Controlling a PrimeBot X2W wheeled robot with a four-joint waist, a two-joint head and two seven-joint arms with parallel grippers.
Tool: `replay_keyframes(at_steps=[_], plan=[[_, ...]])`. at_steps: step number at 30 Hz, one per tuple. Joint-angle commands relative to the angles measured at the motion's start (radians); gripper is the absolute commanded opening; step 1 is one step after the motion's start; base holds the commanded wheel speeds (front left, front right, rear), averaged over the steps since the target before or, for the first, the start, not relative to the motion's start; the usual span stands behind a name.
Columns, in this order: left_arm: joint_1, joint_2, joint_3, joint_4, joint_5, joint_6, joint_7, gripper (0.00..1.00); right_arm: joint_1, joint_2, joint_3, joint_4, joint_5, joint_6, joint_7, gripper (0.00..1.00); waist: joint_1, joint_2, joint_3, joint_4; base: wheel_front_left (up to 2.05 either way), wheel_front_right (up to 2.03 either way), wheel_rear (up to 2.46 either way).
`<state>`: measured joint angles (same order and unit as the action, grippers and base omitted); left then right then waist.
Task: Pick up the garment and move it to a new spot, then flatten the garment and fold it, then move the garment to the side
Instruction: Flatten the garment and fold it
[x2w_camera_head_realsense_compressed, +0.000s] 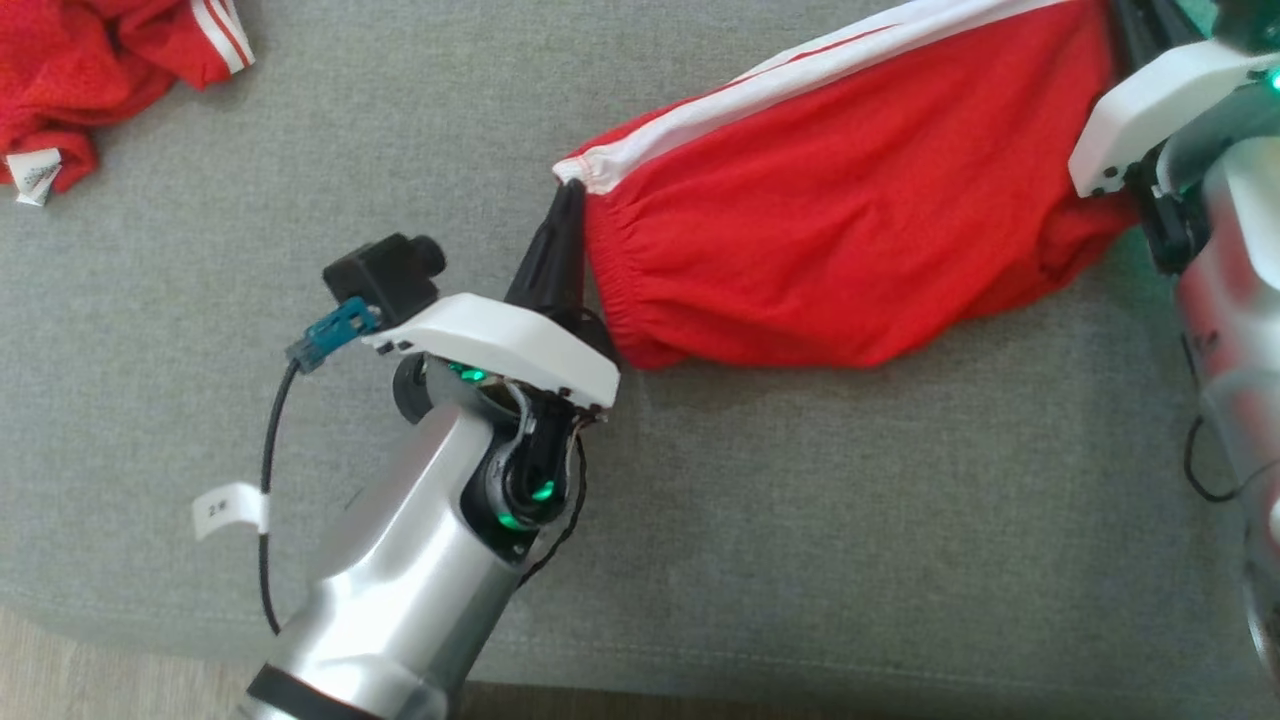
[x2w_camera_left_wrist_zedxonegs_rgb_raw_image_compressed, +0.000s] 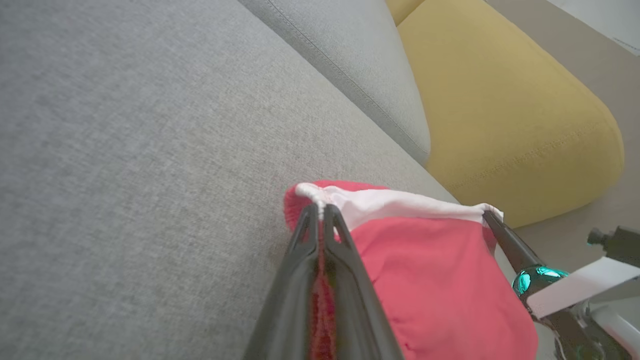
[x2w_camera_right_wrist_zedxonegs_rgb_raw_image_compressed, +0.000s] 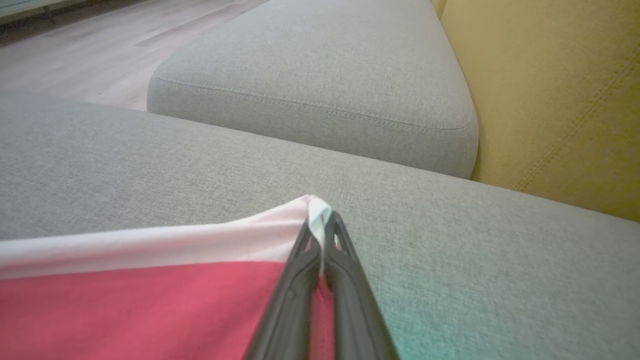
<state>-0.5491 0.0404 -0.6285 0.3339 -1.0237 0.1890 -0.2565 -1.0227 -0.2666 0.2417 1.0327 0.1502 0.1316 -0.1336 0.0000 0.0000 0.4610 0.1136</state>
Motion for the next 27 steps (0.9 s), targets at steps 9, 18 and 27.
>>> replay_keyframes(at_steps=[9,18,27], plan=[[-0.006,0.010,0.037,-0.044,0.164,-0.010,-0.005,1.00,-0.056,0.007,-0.002,0.082,0.041,-0.001,-0.092,1.00,0.0000,0.0000,-0.027,0.003,0.00,0.00,0.00],[0.111,0.038,0.109,-0.166,0.394,-0.050,-0.005,1.00,-0.034,-0.015,0.037,0.151,0.091,-0.001,-0.043,1.00,0.0000,0.0000,-0.105,-0.010,0.00,0.00,0.00],[0.256,0.072,0.188,-0.331,0.534,-0.027,-0.005,1.00,0.035,-0.040,0.160,0.103,0.246,-0.001,0.171,1.00,0.0000,0.0000,-0.136,-0.029,0.00,0.00,0.00]])
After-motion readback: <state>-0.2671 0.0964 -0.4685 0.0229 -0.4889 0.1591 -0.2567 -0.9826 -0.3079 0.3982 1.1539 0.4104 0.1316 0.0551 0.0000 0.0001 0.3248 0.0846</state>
